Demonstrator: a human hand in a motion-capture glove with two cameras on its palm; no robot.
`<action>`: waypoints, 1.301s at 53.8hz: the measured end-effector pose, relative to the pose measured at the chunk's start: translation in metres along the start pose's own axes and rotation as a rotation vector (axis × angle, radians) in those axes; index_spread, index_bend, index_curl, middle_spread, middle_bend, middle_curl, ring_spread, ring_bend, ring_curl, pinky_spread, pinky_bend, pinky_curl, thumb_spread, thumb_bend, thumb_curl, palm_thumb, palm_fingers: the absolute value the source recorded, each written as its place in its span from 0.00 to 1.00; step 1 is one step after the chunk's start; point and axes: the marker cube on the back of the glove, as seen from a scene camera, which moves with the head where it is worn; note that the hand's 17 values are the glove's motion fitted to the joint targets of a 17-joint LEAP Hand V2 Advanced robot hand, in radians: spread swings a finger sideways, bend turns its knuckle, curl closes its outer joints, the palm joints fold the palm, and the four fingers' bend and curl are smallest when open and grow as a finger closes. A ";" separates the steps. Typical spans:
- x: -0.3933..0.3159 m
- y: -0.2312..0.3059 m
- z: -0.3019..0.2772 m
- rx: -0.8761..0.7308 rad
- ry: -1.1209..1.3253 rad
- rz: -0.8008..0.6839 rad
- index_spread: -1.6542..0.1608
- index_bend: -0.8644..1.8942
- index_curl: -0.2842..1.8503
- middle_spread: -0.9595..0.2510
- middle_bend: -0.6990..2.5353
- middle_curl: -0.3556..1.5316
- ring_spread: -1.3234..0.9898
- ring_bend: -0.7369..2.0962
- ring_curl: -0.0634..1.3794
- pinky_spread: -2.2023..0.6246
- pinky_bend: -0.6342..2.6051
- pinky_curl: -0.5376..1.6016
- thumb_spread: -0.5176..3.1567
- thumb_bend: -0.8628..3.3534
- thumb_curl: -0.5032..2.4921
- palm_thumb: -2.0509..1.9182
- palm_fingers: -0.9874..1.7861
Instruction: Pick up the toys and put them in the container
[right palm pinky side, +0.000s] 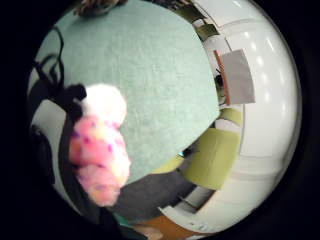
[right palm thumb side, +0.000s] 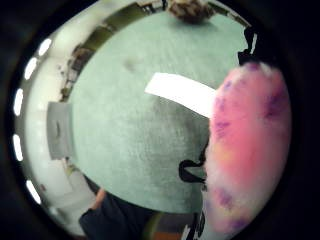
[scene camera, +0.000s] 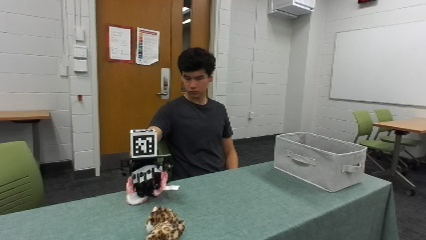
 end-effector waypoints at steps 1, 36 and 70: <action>0.000 -0.001 -0.002 0.013 -0.020 0.007 0.72 0.46 0.40 0.60 0.35 0.40 0.41 0.55 0.29 0.71 0.42 0.39 0.46 0.25 0.30 0.63 0.63; -0.184 -0.056 -0.257 0.221 -0.232 -0.175 0.70 0.41 0.48 0.49 0.49 0.51 0.39 0.66 0.40 0.62 0.44 0.42 0.35 0.25 0.42 0.66 0.78; -0.640 0.037 -0.388 0.257 -0.316 -0.871 0.70 0.38 0.57 0.50 0.50 0.53 0.39 0.67 0.42 0.62 0.44 0.42 0.33 0.25 0.52 0.65 0.77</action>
